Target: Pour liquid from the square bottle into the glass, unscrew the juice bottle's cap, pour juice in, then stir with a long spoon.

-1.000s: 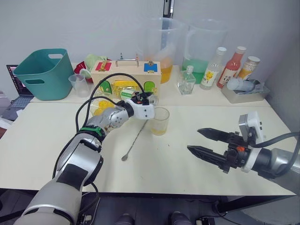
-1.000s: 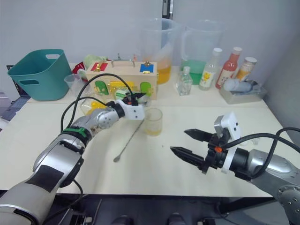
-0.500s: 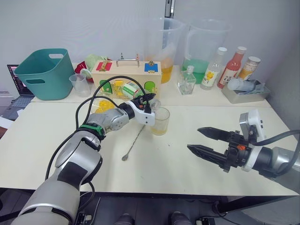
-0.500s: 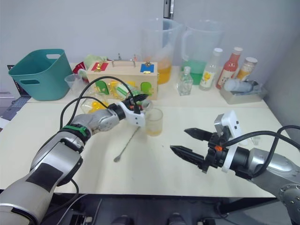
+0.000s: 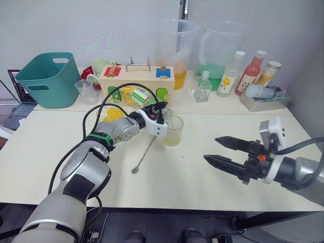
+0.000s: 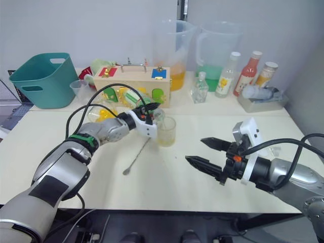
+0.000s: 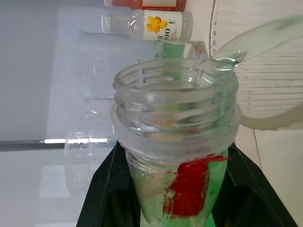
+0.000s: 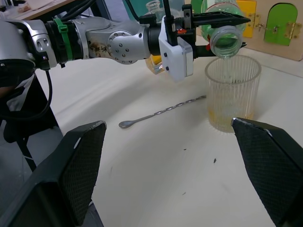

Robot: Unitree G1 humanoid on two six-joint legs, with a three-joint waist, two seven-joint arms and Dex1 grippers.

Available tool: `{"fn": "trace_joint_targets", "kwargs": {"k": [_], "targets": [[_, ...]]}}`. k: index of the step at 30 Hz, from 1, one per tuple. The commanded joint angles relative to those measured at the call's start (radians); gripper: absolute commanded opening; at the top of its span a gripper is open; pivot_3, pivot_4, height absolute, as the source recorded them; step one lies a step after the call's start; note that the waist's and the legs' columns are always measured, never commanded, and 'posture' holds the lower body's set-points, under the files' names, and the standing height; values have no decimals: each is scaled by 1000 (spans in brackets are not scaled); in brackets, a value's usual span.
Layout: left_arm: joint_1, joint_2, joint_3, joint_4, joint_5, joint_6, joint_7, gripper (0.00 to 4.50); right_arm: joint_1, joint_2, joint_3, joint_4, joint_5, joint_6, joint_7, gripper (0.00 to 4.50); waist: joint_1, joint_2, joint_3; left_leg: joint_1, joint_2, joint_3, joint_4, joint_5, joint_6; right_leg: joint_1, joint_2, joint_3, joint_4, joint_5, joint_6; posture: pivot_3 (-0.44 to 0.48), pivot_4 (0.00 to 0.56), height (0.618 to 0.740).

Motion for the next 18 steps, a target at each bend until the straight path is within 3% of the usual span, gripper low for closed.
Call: {"fn": "trace_joint_targets", "kwargs": {"k": [1,18], "targets": [[-47,1,5,-27,-4,2,36,1242,-14,-6,-16,-9,11,-31,-4,4487,0,0,0,0,0,0,0,0,0,0,0,0,0,0,0,0,150,740],[-37,-10,18,-24,-37,1,-9,1242,-33,-9,3,-6,5,-27,-8,4487,-1,0,0,0,0,0,1,0,0,0,0,0,0,0,0,0,150,740]]}}
